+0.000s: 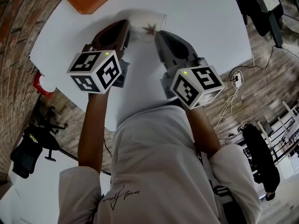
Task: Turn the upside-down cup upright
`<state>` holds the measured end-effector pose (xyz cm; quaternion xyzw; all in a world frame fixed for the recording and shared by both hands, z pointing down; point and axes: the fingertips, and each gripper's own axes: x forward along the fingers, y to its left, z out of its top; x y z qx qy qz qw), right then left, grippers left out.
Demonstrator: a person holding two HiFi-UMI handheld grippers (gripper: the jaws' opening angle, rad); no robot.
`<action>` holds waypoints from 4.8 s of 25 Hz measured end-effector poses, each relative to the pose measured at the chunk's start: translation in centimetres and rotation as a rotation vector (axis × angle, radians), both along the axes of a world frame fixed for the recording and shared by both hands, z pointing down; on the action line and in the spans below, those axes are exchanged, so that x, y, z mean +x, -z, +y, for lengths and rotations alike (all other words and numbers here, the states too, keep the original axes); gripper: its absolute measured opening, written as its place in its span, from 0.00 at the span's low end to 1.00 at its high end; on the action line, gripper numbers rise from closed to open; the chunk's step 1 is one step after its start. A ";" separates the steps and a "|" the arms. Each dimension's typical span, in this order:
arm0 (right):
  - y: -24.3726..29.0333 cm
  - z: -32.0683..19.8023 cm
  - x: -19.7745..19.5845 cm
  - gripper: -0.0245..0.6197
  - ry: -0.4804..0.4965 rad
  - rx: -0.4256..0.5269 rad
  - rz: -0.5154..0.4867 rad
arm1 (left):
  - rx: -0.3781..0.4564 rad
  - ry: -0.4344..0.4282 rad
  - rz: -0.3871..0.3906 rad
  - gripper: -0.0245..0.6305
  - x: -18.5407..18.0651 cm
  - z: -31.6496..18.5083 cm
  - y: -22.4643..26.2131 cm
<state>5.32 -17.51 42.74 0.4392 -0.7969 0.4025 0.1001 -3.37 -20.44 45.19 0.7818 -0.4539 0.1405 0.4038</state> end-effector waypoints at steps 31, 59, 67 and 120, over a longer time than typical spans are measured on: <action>1.4 -0.4 -0.6 0.07 0.034 0.034 -0.018 | 0.001 0.022 -0.005 0.05 -0.1 -0.1 -0.1; 2.7 -1.2 -2.7 0.07 0.113 0.079 -0.019 | -0.045 0.035 -0.027 0.05 -1.0 0.6 -1.7; 2.9 -1.3 -3.3 0.07 0.147 0.095 -0.006 | -0.051 0.041 -0.034 0.05 -1.1 0.7 -2.0; 3.0 -3.3 -8.3 0.07 0.310 0.150 0.035 | -0.110 0.111 0.027 0.05 -3.7 0.9 -2.8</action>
